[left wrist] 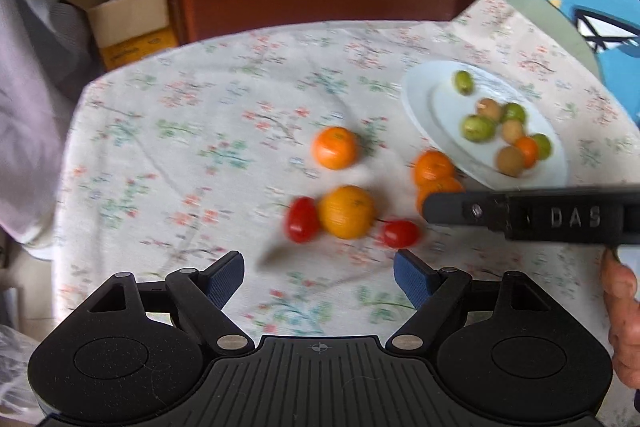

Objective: Organize fruits
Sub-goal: 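Grasp a tangerine with the right gripper while the left gripper grasps a red tomato, then carry the tangerine and red tomato onto the white plate and open both grippers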

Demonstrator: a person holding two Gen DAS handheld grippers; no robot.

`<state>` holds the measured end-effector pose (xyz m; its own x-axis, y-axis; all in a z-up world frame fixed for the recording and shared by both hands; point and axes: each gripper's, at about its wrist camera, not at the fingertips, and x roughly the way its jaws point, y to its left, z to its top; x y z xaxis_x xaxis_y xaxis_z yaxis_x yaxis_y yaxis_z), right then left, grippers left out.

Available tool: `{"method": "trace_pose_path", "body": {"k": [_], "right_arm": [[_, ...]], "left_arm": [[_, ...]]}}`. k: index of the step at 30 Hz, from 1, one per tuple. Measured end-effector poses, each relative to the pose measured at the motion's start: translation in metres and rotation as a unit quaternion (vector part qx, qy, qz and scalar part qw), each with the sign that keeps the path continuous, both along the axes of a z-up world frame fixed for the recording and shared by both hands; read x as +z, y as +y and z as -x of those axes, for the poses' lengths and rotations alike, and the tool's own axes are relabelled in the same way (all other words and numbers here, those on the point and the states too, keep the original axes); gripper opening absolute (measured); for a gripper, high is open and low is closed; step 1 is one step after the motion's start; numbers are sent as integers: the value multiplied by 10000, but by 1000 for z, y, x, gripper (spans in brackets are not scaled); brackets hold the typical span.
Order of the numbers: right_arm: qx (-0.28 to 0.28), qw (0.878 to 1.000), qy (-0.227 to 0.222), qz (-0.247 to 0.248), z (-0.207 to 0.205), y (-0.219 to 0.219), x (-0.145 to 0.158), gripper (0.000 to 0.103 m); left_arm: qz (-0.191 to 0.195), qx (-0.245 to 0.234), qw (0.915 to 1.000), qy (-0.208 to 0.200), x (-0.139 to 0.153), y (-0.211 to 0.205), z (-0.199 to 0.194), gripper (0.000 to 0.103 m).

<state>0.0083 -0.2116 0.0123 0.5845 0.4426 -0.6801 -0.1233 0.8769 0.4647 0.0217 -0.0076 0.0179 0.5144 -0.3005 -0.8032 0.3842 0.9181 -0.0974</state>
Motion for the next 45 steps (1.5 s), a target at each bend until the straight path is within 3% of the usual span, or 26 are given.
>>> {"method": "trace_pose_path", "body": {"k": [3, 8, 19, 23, 26, 35, 45], "right_arm": [[12, 10000, -66, -36, 5, -5, 7, 31], [-53, 9998, -175, -40, 10, -16, 15, 31], [-244, 9994, -201, -101, 16, -35, 17, 31], [-273, 9993, -218, -123, 18, -38, 18, 31], [-291, 9993, -205, -129, 18, -39, 18, 31], [-331, 9992, -173, -117, 18, -39, 17, 31], [-447, 9984, -264, -204, 17, -47, 25, 31]], "left_arm": [[57, -99, 9999, -14, -2, -11, 5, 76], [344, -190, 9992, 107, -4, -24, 9, 58], [155, -292, 9993, -201, -10, -49, 7, 45], [82, -324, 9989, -322, -11, -52, 7, 30], [121, -268, 9990, -324, -11, -51, 6, 26], [183, -327, 9985, -405, -7, -52, 9, 23], [404, -337, 9962, -693, 19, -55, 10, 23]]}}
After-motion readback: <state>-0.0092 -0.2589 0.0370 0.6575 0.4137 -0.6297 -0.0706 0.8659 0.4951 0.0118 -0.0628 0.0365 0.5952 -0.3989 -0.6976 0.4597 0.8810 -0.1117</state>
